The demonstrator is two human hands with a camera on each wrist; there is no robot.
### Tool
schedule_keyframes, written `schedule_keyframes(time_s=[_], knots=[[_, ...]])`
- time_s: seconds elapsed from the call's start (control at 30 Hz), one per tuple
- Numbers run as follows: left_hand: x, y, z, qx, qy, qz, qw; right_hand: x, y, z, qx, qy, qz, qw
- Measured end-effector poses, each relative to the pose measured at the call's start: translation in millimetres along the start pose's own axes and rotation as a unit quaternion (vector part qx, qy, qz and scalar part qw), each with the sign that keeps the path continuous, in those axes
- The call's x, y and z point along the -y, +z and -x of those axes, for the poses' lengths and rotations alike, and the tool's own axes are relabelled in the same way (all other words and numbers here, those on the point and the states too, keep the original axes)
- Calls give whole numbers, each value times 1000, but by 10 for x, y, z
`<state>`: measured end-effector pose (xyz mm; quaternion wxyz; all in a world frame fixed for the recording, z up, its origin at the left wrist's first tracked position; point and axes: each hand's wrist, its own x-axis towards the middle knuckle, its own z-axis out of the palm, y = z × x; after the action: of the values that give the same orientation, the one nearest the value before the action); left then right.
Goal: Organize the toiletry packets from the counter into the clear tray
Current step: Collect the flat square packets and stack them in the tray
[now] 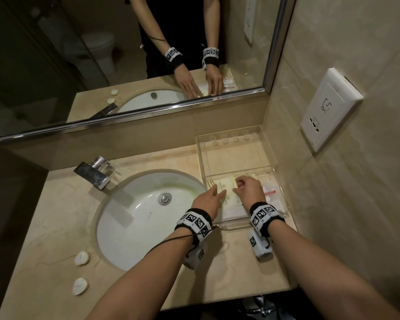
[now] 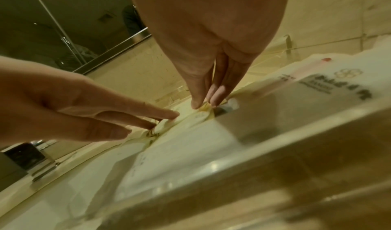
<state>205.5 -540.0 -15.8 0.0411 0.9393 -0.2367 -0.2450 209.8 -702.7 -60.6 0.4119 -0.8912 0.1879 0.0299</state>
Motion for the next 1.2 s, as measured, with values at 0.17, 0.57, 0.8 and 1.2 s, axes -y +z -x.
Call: schedule_keyframes(time_s=[0.17, 0.57, 0.8, 1.2], knots=[[-2, -29, -24, -19, -3, 26, 999, -51, -121, 57, 22, 39, -7, 999], [-54, -11, -22, -4, -6, 15, 1000, -28, -188, 131, 71, 98, 66, 990], [-54, -3, -34, -2, -12, 20, 1000, -49, -208, 193, 83, 90, 92, 988], [-52, -12, -41, -27, 18, 31, 999, 46, -272, 190, 74, 94, 92, 988]])
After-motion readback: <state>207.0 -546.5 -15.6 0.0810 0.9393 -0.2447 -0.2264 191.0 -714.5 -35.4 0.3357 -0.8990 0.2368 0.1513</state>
